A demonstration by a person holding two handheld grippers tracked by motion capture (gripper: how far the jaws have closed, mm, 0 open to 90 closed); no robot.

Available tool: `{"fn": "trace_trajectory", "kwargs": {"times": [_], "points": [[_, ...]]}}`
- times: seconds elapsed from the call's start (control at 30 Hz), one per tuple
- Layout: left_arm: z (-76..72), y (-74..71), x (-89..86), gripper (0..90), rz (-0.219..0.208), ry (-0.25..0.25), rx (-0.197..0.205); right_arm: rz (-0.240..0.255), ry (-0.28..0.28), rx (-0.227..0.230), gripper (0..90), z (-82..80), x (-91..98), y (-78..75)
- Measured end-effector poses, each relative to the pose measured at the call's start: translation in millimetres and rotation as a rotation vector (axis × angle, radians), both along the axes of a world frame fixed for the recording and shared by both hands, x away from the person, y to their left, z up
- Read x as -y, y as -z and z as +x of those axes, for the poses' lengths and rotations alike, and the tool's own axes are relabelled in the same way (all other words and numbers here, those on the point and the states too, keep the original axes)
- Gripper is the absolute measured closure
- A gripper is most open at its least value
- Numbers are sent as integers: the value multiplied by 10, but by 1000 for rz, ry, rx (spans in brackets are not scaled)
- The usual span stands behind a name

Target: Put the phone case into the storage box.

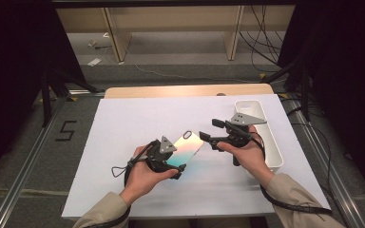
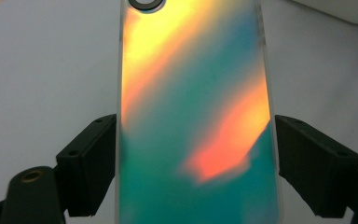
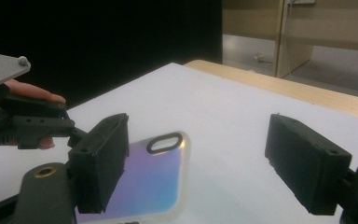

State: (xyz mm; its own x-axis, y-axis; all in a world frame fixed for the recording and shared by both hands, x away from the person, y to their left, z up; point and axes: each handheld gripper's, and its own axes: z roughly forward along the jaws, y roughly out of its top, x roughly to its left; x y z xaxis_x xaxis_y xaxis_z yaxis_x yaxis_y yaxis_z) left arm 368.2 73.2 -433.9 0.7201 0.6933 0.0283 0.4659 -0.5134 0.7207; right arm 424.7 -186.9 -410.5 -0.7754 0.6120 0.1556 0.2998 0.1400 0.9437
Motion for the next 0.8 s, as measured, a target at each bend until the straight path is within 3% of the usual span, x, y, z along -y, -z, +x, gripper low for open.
{"fn": "trace_trajectory", "kwargs": {"times": [0.8], "points": [[-40, -3, 118, 172, -3, 30, 25, -18, -2, -53, 226, 98, -115, 93]]}}
